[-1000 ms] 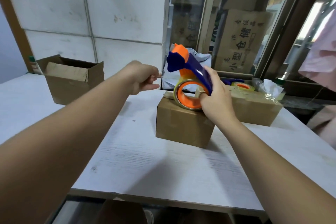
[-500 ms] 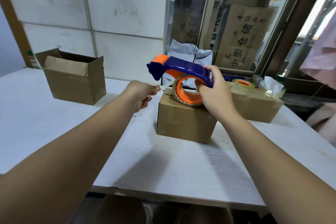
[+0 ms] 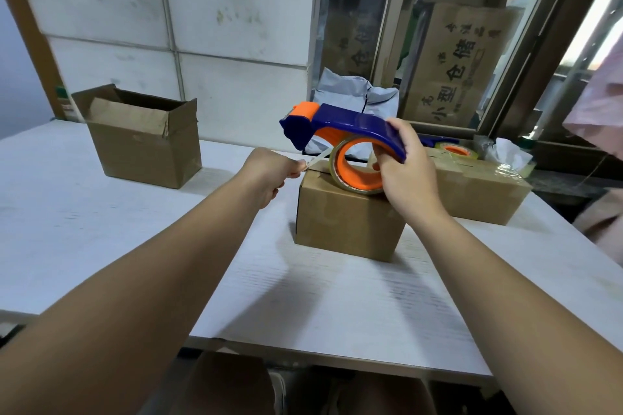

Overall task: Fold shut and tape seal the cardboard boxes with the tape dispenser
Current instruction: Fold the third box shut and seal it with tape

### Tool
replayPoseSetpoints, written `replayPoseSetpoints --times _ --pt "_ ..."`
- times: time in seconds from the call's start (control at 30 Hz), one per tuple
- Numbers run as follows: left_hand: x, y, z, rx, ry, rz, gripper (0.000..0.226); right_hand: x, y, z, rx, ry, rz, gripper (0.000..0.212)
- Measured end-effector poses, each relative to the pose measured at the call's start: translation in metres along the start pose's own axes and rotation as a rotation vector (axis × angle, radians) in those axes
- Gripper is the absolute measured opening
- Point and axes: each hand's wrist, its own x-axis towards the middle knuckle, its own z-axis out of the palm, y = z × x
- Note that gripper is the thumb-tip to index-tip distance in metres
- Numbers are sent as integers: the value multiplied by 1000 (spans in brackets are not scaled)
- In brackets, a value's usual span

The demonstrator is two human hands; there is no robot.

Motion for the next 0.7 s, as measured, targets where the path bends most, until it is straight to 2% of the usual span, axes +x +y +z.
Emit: replayPoseSetpoints --times 0.33,0.47,0.6,0.7 --pt "-5 -3 9 0 37 -16 20 0 1 2 -41 -34 -16 48" --pt "-3 -3 9 18 52 -40 21 0 3 2 -42 -31 -18 49" --pt "1 -3 6 19 59 -62 30 0 4 2 -49 -28 -22 48" --pt "3 -5 9 22 53 -55 26 1 5 2 -70 -33 -29 50"
